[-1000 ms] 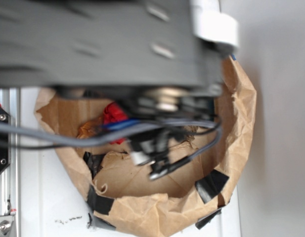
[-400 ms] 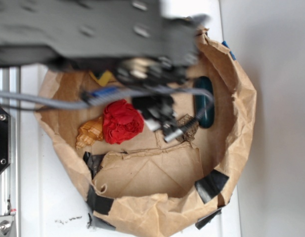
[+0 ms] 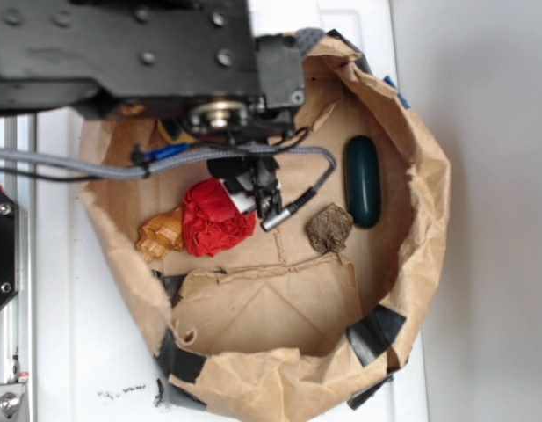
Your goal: Grab the green sponge.
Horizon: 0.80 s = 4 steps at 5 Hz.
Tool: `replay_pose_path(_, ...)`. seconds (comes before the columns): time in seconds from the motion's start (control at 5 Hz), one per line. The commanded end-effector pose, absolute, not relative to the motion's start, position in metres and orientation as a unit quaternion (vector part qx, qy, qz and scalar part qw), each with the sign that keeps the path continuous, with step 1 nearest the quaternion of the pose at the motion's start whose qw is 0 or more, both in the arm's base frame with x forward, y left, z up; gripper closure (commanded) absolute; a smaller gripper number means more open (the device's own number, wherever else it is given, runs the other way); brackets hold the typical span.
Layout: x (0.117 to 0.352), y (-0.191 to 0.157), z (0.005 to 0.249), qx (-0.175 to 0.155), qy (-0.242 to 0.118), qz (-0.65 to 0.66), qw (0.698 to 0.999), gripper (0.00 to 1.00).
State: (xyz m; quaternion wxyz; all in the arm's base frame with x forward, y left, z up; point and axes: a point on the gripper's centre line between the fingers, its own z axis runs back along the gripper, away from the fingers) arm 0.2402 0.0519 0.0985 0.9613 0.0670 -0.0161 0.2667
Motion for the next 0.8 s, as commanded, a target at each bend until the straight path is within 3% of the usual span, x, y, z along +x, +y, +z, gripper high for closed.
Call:
replay_pose_path(0.0, 0.254, 0.048, 0.093, 0.072, 0.007, 0.281, 0.957, 0.0)
replay_pose_path(0.4, 0.254, 0.048, 0.093, 0.072, 0.007, 0.281, 0.957, 0.0)
replay_pose_path(0.6, 0.255, 0.043, 0.107, 0.038, -0.007, 0.299, 0.954, 0.0)
